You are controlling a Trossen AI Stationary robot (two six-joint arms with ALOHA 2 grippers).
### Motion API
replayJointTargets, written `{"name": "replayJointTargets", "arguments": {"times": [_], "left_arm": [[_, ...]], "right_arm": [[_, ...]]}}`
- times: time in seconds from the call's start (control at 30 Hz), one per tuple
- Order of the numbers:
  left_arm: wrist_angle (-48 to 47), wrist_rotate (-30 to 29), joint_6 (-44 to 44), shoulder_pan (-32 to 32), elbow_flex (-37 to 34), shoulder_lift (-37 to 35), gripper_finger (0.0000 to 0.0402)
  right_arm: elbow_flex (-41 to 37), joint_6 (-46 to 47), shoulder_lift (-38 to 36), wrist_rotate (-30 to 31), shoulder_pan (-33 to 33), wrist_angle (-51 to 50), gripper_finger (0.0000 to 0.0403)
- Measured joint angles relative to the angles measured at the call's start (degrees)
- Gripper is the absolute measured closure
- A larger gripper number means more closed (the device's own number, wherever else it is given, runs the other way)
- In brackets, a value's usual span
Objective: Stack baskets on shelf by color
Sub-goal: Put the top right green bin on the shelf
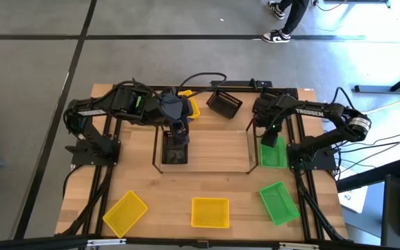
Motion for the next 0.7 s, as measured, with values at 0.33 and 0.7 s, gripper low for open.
{"name": "replayJointTargets", "arguments": {"times": [0.33,0.7], "left_arm": [[0.1,0.02,0.0,-1.59,0.0,0.0,0.0333],[1.34,0.01,0.0,-2.52,0.0,0.0,0.0333]], "right_arm": [[-0.01,-0.09,2.25,-0.98,-0.02,2.51,0.0318],[0.76,1.5,3.95,-0.76,0.02,1.06,0.0396]]}}
